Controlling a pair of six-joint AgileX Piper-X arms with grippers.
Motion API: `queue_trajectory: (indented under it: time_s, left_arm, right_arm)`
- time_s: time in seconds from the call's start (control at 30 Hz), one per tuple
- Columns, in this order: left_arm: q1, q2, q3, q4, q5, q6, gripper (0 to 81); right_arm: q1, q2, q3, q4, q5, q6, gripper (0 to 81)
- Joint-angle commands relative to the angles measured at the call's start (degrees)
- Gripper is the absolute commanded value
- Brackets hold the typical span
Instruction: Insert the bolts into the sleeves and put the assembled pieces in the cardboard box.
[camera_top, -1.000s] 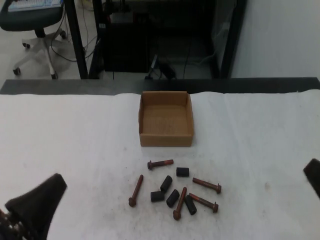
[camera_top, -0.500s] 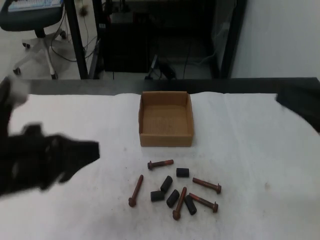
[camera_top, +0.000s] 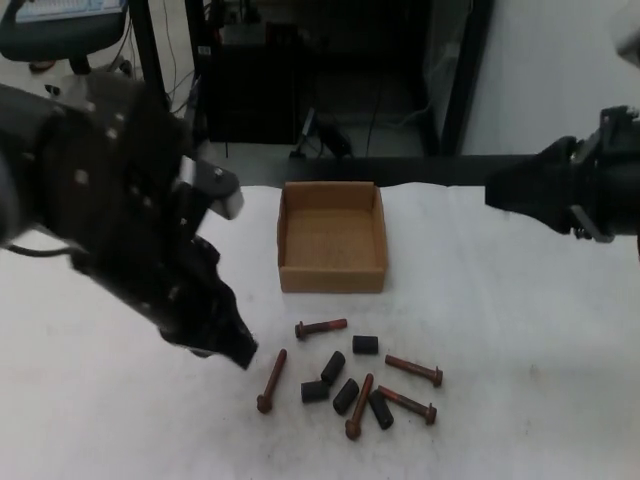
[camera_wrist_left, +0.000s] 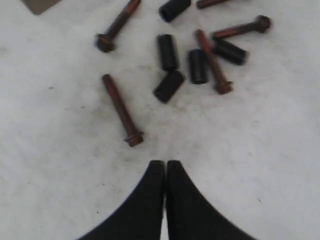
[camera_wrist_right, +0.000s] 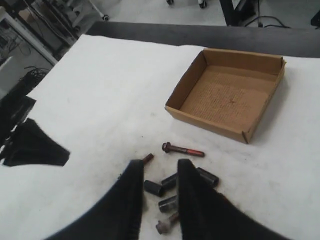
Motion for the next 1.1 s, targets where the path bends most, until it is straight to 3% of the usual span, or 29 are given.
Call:
queue_trajectory:
  time_s: [0.0,0.13,0.2,0.33,0.37,0.6,0.83,1.07]
  left_arm:
    - [-1.20,4.11,-0.72,-6.92,-10.35,-8.80,2.3]
    - [-1.31,6.48,-0.92,-8.20,-5.11,-15.34,6.6]
    - [-1.64,6.89,-0.92,-8.35,-2.57,-15.66,19.4]
    - [-3.73,6.93,-1.01,-9.13,-2.16,-20.87,53.0]
    - [-4.54,7.04,-1.01,-9.45,-2.46,-21.36,56.0]
    - [-9.68,9.84,-3.10,-8.46,-10.38,-18.34,41.3]
    - [-10.77,19.70,-13.91,3.41,-20.87,-15.28,41.2]
    - [-10.68,27.44,-22.63,10.05,-20.52,-23.63,41.2]
  right_arm:
    - [1.55,-0.08,-0.82,2.57,0.76,-0.65,25.1]
    - [1.45,-0.08,-0.82,3.65,0.76,-1.47,34.9]
    - [1.40,-0.08,-0.82,3.67,1.03,-3.44,36.7]
    - [1.40,0.06,-0.82,3.80,1.25,-5.23,36.3]
    - [1.40,0.09,-0.82,3.80,1.25,-5.23,36.3]
    - [1.40,1.14,-0.82,3.97,1.25,-5.87,36.3]
    - [1.40,1.24,-0.82,4.87,1.25,-5.87,36.3]
    - [1.40,1.24,-0.82,4.87,1.25,-5.87,36.3]
